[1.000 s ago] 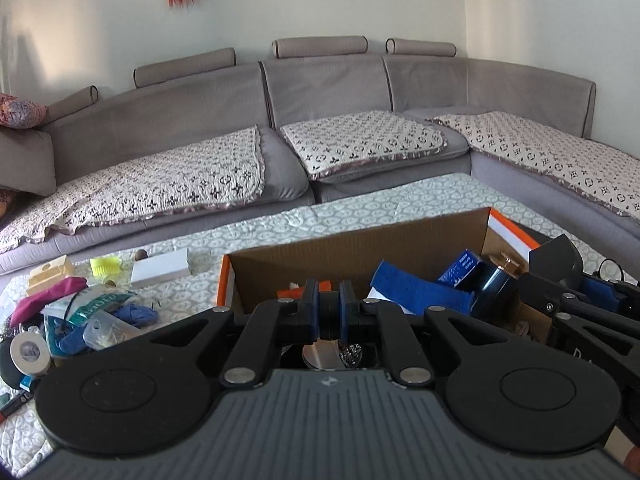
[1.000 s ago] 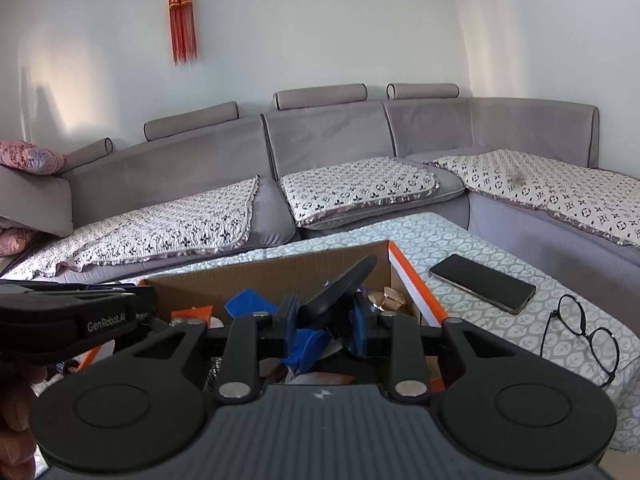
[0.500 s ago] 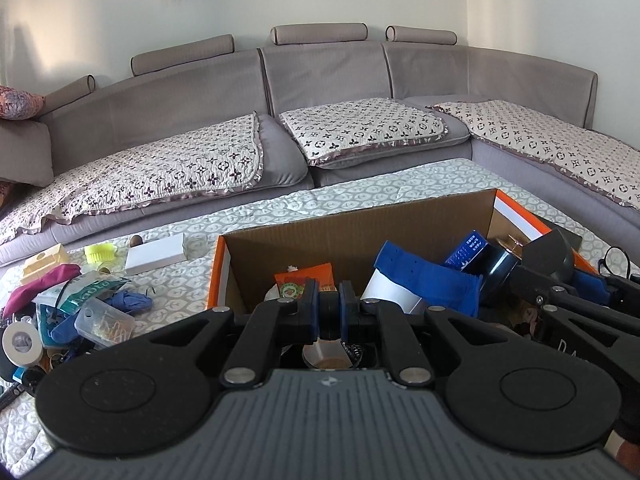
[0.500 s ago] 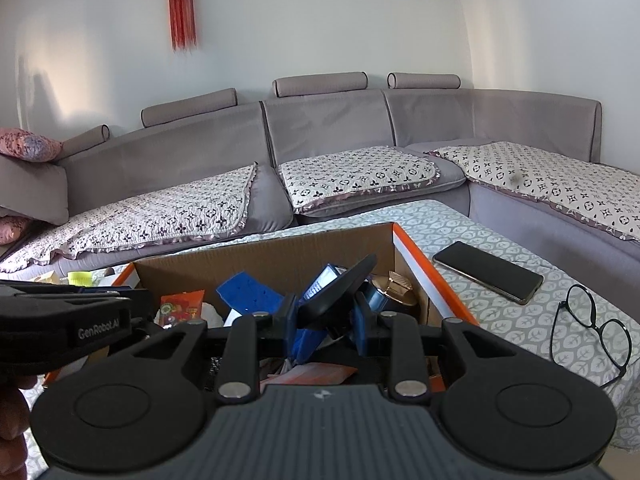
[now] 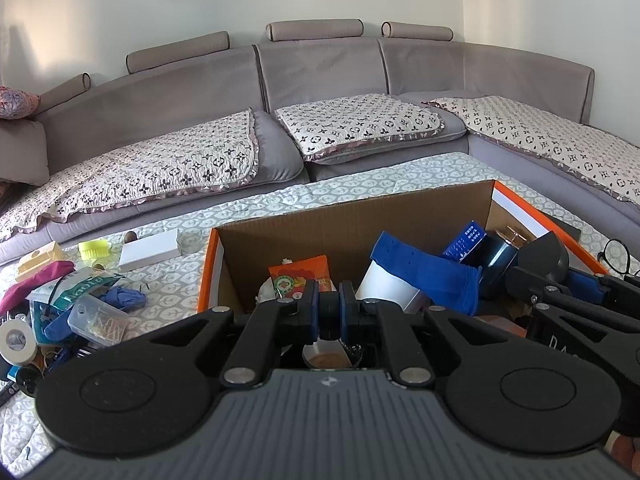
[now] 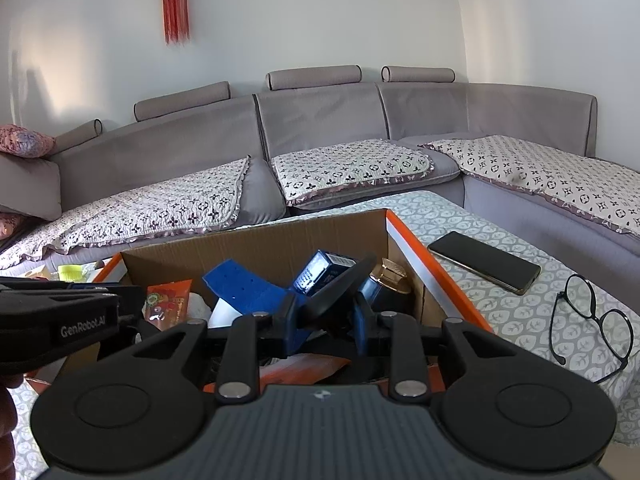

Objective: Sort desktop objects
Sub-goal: 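Open left tool over the orange box while right tool releases the black piece inside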

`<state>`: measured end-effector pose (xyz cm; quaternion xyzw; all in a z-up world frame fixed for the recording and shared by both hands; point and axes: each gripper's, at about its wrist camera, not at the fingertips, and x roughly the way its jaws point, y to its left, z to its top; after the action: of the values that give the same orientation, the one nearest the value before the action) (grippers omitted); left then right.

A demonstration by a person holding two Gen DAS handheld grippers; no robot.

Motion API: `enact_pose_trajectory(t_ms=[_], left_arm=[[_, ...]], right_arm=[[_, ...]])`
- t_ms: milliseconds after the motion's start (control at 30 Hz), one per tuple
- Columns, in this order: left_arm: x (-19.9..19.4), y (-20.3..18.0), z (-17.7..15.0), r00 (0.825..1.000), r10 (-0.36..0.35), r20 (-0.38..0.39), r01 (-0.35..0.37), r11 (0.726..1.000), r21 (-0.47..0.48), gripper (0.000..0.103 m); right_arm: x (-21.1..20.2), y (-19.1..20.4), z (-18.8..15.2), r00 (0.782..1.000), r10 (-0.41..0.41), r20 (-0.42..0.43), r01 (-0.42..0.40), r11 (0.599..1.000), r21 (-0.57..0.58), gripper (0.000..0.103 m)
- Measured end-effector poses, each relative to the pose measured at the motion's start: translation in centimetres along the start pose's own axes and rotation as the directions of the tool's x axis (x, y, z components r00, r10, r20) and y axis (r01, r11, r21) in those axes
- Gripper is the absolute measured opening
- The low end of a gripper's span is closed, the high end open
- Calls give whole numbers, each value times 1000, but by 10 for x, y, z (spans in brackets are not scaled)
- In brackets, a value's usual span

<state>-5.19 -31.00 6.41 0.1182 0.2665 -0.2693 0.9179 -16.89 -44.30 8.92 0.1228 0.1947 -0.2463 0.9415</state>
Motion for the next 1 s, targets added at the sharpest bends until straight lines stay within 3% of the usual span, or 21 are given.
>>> enact_pose_trajectory(t_ms=[333, 500, 567, 633, 767, 933, 1000], left_arm=[[2, 1, -1, 1000, -13, -5, 13, 1000, -5, 13], [-1, 0, -2, 1000, -20, 11, 20, 1000, -3, 43], [-2, 0, -1, 1000, -23, 19, 23, 1000, -10, 66], [-4, 0, -1, 999, -31, 33, 32, 999, -18, 82], [-5, 0, 1, 998, -24, 52, 26, 999, -25, 90], [-12, 3, 4, 996, -16, 88, 21, 998, -59, 103], [-17, 5, 5, 994, -18, 112, 26, 997, -68, 103]], right_arm=[[7, 0, -3, 1000, -12, -11, 13, 1000, 2, 28], [5, 1, -4, 1000, -16, 2, 16, 1000, 3, 45], [5, 1, -5, 1000, -16, 3, 16, 1000, 1, 46], [4, 1, -6, 1000, -14, 4, 14, 1000, 5, 49], [1, -1, -6, 999, -27, 18, 26, 999, 25, 56], [-8, -8, -4, 995, -68, 68, 62, 995, 79, 83], [-13, -12, -3, 994, -80, 81, 70, 990, 119, 97]])
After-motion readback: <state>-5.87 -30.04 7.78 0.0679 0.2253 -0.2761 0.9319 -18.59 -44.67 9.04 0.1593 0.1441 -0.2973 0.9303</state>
